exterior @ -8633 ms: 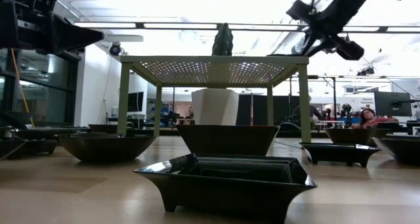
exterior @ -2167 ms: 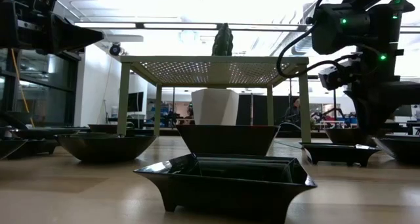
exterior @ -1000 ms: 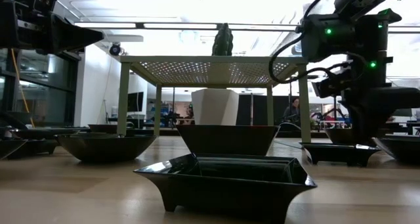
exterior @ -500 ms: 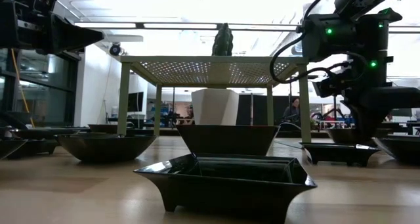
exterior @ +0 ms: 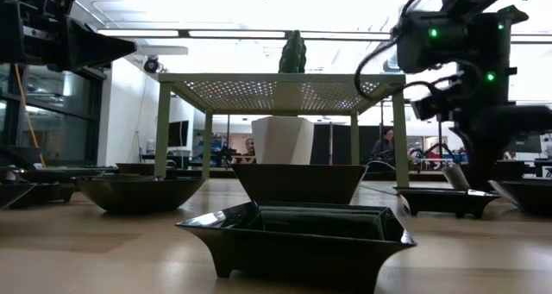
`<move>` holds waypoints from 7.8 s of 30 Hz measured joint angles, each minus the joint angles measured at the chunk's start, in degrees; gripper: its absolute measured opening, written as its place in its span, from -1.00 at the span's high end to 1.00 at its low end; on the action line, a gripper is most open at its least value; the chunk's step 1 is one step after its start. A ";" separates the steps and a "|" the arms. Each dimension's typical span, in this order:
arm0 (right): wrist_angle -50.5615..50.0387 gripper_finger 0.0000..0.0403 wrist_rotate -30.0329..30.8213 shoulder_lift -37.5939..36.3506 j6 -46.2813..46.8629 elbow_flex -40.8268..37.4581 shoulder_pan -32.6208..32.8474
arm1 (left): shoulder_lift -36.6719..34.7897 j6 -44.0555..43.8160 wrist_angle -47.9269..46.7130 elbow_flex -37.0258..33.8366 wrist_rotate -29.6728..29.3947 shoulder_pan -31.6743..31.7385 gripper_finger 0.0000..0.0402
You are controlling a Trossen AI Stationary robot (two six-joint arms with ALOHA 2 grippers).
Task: Pick & Place Mini shaped plates
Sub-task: Put the distorted square plate on the shelf, then put the square plate on the shelf
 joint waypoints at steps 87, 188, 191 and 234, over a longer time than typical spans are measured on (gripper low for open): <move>-19.98 1.00 11.83 34.63 -28.75 84.08 -0.41 | -0.01 0.00 0.01 0.00 -0.01 0.00 1.00; -38.27 0.22 1.88 31.93 11.14 85.31 -0.89 | -0.01 0.00 0.01 0.01 0.00 0.01 1.00; -37.09 0.23 0.83 29.01 14.96 82.39 0.70 | 0.01 0.00 0.02 0.00 -0.01 -0.01 1.00; -5.47 0.32 -19.44 -6.71 73.52 -1.27 21.90 | 0.01 0.00 -0.01 0.01 0.21 0.01 1.00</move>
